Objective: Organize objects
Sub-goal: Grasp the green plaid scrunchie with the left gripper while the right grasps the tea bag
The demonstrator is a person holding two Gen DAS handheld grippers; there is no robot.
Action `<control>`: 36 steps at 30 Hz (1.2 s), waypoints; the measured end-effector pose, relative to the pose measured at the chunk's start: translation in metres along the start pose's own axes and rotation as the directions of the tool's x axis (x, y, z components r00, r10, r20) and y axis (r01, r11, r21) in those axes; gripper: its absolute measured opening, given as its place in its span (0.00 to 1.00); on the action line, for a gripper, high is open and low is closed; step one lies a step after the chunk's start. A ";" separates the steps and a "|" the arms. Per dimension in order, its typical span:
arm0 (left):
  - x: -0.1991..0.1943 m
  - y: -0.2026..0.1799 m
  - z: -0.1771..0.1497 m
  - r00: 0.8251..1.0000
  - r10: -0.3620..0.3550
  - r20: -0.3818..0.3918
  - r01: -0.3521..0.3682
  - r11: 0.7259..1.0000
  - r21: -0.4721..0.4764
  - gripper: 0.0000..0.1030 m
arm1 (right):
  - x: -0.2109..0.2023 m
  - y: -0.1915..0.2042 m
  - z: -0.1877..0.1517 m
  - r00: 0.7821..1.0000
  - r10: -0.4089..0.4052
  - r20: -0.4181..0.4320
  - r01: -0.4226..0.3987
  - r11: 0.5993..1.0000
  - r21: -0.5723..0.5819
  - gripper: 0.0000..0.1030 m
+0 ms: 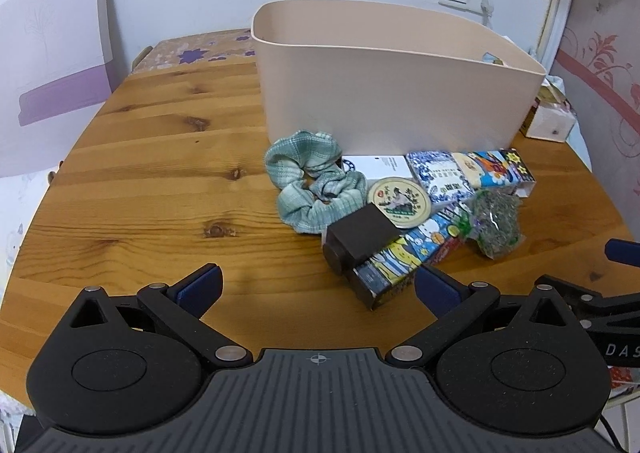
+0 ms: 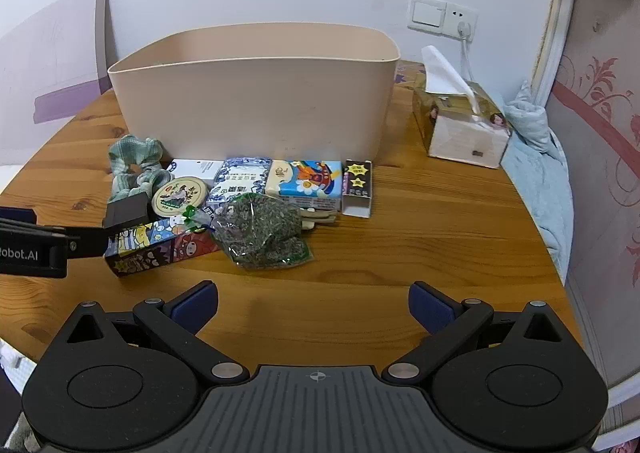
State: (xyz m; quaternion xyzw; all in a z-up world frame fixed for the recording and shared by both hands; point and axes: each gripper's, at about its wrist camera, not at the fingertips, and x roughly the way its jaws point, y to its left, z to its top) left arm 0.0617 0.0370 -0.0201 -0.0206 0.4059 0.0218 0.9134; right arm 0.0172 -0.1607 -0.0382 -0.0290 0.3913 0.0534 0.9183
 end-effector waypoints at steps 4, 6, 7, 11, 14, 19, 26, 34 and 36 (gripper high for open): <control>0.006 0.002 0.006 1.000 -0.009 -0.010 0.009 1.000 -0.010 1.00 | 0.008 0.003 0.005 1.000 0.003 -0.009 -0.003 1.000 -0.009 1.00; 0.009 0.003 0.010 1.000 -0.006 -0.010 0.006 1.000 -0.010 1.00 | 0.011 0.004 0.008 1.000 0.004 -0.012 -0.004 1.000 -0.016 1.00; 0.010 0.003 0.011 1.000 -0.003 -0.010 0.003 1.000 -0.011 1.00 | 0.013 0.005 0.009 1.000 0.005 -0.011 -0.006 1.000 -0.019 1.00; 0.016 0.010 0.019 1.000 0.005 -0.004 -0.005 0.999 -0.033 1.00 | 0.020 0.008 0.015 1.000 0.013 -0.016 -0.013 0.999 -0.031 1.00; 0.021 0.016 0.026 1.000 0.006 -0.001 -0.006 0.999 -0.054 1.00 | 0.028 0.012 0.019 0.999 0.027 -0.026 -0.028 0.999 -0.038 1.00; 0.027 0.030 0.036 1.000 -0.011 0.008 0.011 0.997 -0.080 1.00 | 0.040 0.015 0.023 0.994 0.095 -0.052 -0.095 0.995 -0.013 1.00; 0.050 0.041 0.051 1.000 0.001 -0.004 -0.001 0.998 -0.070 1.00 | 0.056 0.017 0.029 0.991 0.110 -0.078 -0.110 0.994 -0.002 1.00; 0.081 0.045 0.057 0.997 -0.012 -0.070 0.009 0.999 -0.037 0.88 | 0.068 0.017 0.033 0.989 0.118 -0.091 -0.117 0.993 0.016 0.92; 0.084 0.046 0.058 0.997 -0.019 -0.081 0.016 0.999 -0.040 0.86 | 0.069 0.018 0.033 0.990 0.114 -0.088 -0.113 0.994 0.007 0.92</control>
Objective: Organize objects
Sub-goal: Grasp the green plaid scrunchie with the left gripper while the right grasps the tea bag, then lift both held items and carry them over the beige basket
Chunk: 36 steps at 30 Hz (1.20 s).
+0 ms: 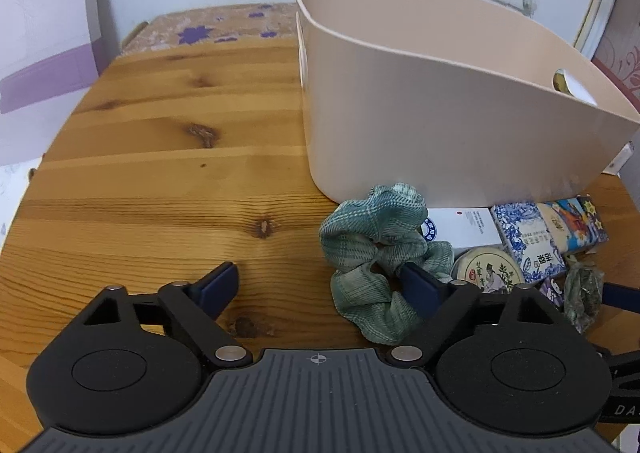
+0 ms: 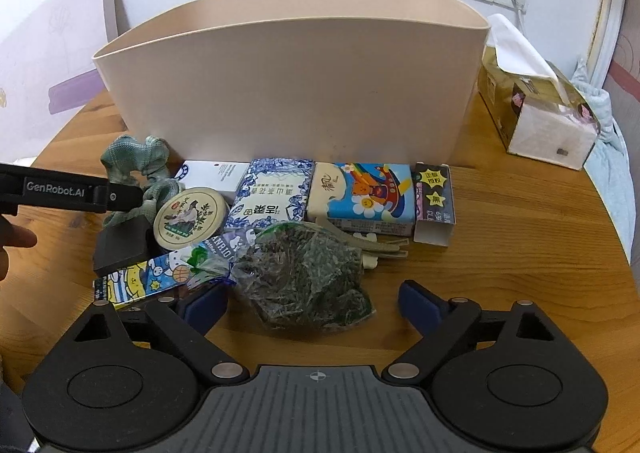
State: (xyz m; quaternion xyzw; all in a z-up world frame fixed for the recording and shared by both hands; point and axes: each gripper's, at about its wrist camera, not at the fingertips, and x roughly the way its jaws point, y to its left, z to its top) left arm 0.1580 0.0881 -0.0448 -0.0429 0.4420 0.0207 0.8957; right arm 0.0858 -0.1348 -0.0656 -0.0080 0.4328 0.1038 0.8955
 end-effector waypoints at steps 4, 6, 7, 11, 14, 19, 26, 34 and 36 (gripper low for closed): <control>0.005 0.000 0.002 1.000 -0.013 -0.006 0.013 1.000 0.001 0.81 | 0.001 0.000 0.001 1.000 0.011 0.000 -0.011 1.000 -0.016 0.89; 0.007 -0.001 0.002 1.000 -0.007 -0.001 0.007 1.000 0.017 0.79 | 0.000 0.002 0.001 1.000 0.006 0.004 -0.005 1.000 -0.031 0.82; 0.007 -0.003 0.003 1.000 -0.002 0.002 0.002 1.000 0.027 0.76 | 0.000 0.003 0.001 1.000 -0.002 0.007 0.002 0.999 -0.039 0.80; 0.006 -0.011 0.001 1.000 -0.003 0.013 0.002 0.998 0.068 0.63 | -0.001 0.004 0.002 1.000 -0.009 0.013 0.010 0.999 -0.045 0.64; 0.004 -0.015 0.000 1.000 -0.002 0.014 0.001 0.996 0.086 0.53 | -0.002 0.003 0.002 1.000 0.005 0.014 -0.005 0.999 -0.040 0.63; 0.002 -0.015 -0.003 1.000 0.005 0.026 -0.007 0.997 0.080 0.26 | -0.006 0.006 0.000 1.000 0.021 0.019 -0.020 0.999 -0.050 0.61; -0.006 -0.011 -0.006 1.000 -0.020 0.019 0.018 0.998 0.062 0.16 | -0.017 0.002 0.000 0.999 0.000 0.039 0.002 0.999 -0.037 0.61; -0.037 -0.015 -0.011 0.997 -0.032 0.064 0.025 0.995 0.096 0.15 | -0.036 -0.007 0.007 0.995 -0.027 0.095 0.029 0.999 -0.019 0.61; -0.046 -0.017 -0.012 0.996 -0.030 0.086 0.020 0.994 0.111 0.15 | -0.039 -0.008 0.008 0.994 -0.032 0.107 0.034 0.999 -0.016 0.61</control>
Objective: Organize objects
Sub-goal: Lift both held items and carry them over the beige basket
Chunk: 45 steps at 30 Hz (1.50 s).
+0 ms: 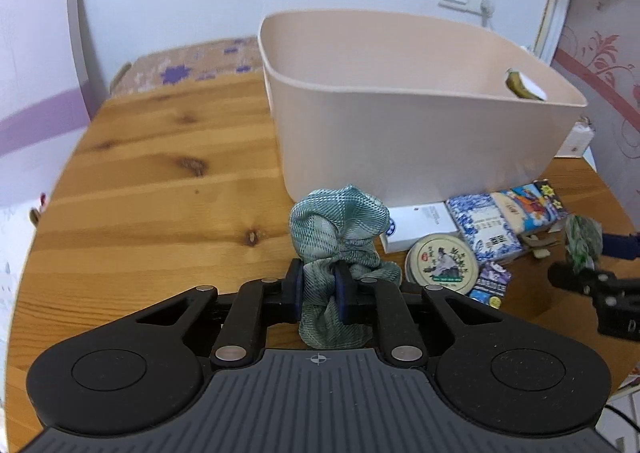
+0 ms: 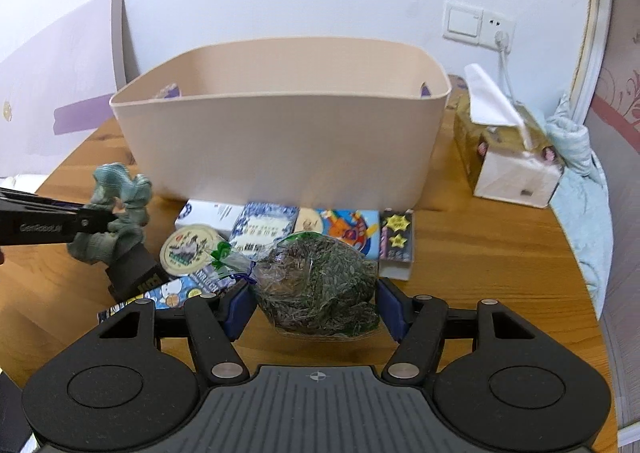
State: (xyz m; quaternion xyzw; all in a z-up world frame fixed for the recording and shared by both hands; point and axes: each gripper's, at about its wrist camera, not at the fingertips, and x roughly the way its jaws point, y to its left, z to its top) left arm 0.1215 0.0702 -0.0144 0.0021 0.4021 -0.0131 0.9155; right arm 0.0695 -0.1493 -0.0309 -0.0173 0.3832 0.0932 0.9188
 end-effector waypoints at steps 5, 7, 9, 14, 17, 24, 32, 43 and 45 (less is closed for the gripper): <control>-0.017 -0.002 0.004 0.999 -0.015 0.034 0.015 1.000 0.007 0.15 | -0.007 -0.003 0.004 1.000 -0.005 0.029 0.005 1.000 0.006 0.61; -0.024 -0.002 0.007 0.998 -0.025 0.051 0.025 1.000 0.010 0.15 | -0.011 -0.005 0.007 0.999 0.001 0.045 -0.002 1.000 0.006 0.61; -0.032 -0.003 0.010 0.997 -0.030 0.076 0.029 1.000 0.010 0.15 | -0.015 -0.006 0.010 0.998 0.002 0.062 -0.002 1.000 0.001 0.61; -0.054 -0.003 0.019 0.989 -0.029 0.147 0.029 1.000 0.003 0.15 | -0.024 -0.014 0.025 0.993 -0.016 0.114 0.016 1.000 0.004 0.61; -0.063 -0.003 0.026 0.984 -0.031 0.175 0.032 1.000 0.001 0.15 | -0.029 -0.019 0.037 0.989 -0.030 0.148 0.029 1.000 0.006 0.61; -0.066 -0.008 0.048 0.975 -0.033 0.222 0.031 0.999 0.013 0.15 | -0.036 -0.023 0.065 0.977 -0.056 0.205 0.057 0.998 0.003 0.61; -0.040 -0.016 0.082 0.967 -0.005 0.256 0.008 1.000 -0.011 0.15 | -0.027 -0.023 0.100 0.972 -0.005 0.237 0.005 1.000 0.003 0.61; -0.011 -0.036 0.118 0.965 0.001 0.264 -0.015 0.999 0.051 0.15 | 0.017 -0.016 0.129 0.980 -0.018 0.196 0.023 0.999 -0.022 0.61; 0.000 -0.040 0.123 0.970 -0.004 0.241 -0.011 0.998 0.060 0.15 | 0.024 -0.016 0.130 0.982 -0.025 0.186 0.029 0.999 -0.021 0.61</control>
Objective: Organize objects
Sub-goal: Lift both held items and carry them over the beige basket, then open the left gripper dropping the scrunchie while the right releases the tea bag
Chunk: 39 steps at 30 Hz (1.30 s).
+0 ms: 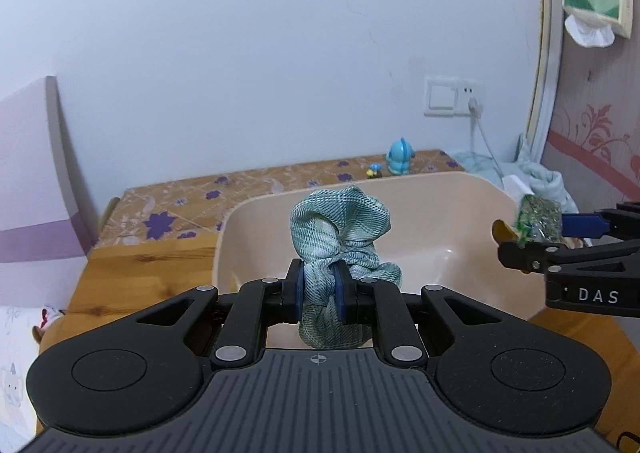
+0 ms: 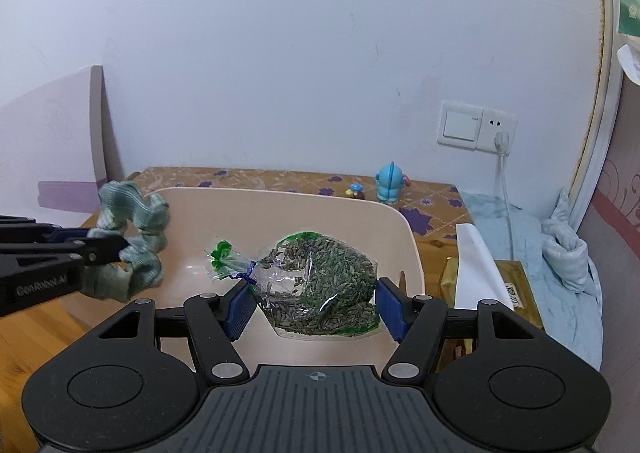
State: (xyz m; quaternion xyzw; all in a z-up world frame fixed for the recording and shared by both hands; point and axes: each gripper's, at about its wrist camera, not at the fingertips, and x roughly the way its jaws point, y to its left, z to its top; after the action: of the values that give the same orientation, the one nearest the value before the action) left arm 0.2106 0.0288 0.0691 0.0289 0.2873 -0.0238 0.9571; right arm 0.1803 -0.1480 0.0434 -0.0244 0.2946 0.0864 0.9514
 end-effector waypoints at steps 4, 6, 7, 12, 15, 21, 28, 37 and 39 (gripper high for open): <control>0.027 -0.006 -0.001 0.997 -0.010 -0.075 0.012 1.000 0.018 0.15 | 0.014 0.002 0.000 1.000 -0.012 -0.028 0.011 1.000 -0.016 0.61; 0.038 -0.010 -0.003 0.994 -0.010 -0.109 0.013 1.000 0.027 0.15 | 0.022 0.003 -0.001 0.999 -0.013 -0.048 0.012 1.000 -0.019 0.61; 0.042 -0.010 -0.006 0.992 -0.010 -0.122 0.014 0.999 0.031 0.15 | 0.025 0.004 -0.002 0.998 -0.014 -0.059 0.013 1.000 -0.020 0.61; 0.065 -0.009 -0.014 0.978 -0.023 -0.208 0.028 0.999 0.023 0.15 | 0.038 0.005 -0.005 0.994 -0.022 -0.103 0.019 0.999 -0.034 0.61; 0.069 -0.007 -0.017 0.972 -0.039 -0.231 0.042 0.999 0.007 0.15 | 0.041 0.006 -0.006 0.993 -0.028 -0.117 0.024 0.999 -0.040 0.61; 0.071 -0.009 -0.020 0.968 -0.050 -0.244 0.055 0.998 0.013 0.15 | 0.042 0.007 -0.005 0.990 -0.045 -0.134 0.039 0.998 -0.051 0.65; 0.062 -0.005 -0.019 0.978 -0.045 -0.206 0.041 0.999 -0.024 0.57 | 0.033 0.007 -0.002 0.992 -0.053 -0.118 0.046 0.997 -0.061 0.70; 0.024 -0.006 -0.016 0.995 0.002 -0.103 -0.001 1.000 0.006 0.75 | 0.005 -0.002 -0.004 0.997 -0.033 -0.073 0.033 0.999 0.005 0.89; 0.016 -0.005 -0.016 0.995 -0.006 -0.097 0.006 1.000 0.002 0.75 | -0.002 -0.004 -0.004 0.997 -0.035 -0.066 0.036 0.999 0.017 0.90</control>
State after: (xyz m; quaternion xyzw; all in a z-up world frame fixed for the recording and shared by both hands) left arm 0.2151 0.0242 0.0464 0.0301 0.3336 -0.0256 0.9419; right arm 0.1770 -0.1527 0.0411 -0.0238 0.3262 0.0661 0.9427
